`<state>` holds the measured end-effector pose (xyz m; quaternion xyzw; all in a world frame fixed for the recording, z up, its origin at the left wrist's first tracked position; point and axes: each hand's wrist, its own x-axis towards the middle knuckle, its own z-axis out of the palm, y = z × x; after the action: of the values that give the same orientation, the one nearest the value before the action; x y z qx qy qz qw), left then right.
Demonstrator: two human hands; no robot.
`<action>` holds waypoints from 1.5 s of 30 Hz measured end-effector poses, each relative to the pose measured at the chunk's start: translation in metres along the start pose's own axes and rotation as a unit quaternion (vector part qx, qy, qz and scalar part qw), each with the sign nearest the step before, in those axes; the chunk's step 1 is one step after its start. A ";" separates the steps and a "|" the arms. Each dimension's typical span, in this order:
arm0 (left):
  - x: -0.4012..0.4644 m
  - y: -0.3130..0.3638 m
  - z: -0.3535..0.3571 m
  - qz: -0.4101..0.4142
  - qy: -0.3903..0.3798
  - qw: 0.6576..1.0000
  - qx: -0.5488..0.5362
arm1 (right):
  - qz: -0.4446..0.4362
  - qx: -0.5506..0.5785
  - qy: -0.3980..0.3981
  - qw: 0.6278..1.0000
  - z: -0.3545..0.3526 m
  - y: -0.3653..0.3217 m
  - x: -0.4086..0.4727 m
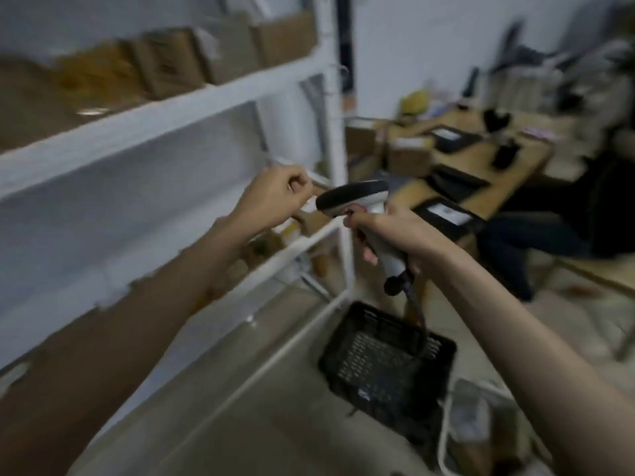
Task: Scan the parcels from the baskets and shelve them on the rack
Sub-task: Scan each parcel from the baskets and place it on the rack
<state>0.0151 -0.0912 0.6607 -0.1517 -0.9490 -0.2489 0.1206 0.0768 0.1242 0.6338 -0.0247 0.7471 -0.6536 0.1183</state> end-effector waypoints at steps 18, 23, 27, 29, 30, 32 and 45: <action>-0.141 0.132 0.521 0.060 -0.562 0.825 -0.004 | 0.469 0.199 0.336 0.792 -0.128 0.450 -0.256; -0.201 0.148 0.650 0.063 -0.621 0.781 0.014 | 0.509 0.244 0.374 0.736 -0.144 0.559 -0.279; -0.242 0.153 0.737 0.031 -0.638 0.770 0.014 | 0.513 0.273 0.423 0.696 -0.163 0.630 -0.284; -0.258 0.156 0.777 0.016 -0.639 0.769 0.014 | 0.512 0.285 0.443 0.679 -0.174 0.662 -0.284; -0.266 0.158 0.797 0.009 -0.636 0.771 0.014 | 0.513 0.291 0.449 0.672 -0.177 0.677 -0.285; -0.280 0.162 0.836 -0.016 -0.627 0.779 0.018 | 0.515 0.300 0.456 0.661 -0.183 0.704 -0.286; -0.354 0.164 0.999 -0.191 -0.581 0.791 0.033 | 0.510 0.311 0.450 0.664 -0.185 0.805 -0.287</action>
<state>0.2463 0.4725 -0.2214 -0.0796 -0.8574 -0.1003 -0.4984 0.4117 0.4747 -0.0943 0.6956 0.3587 -0.6168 0.0834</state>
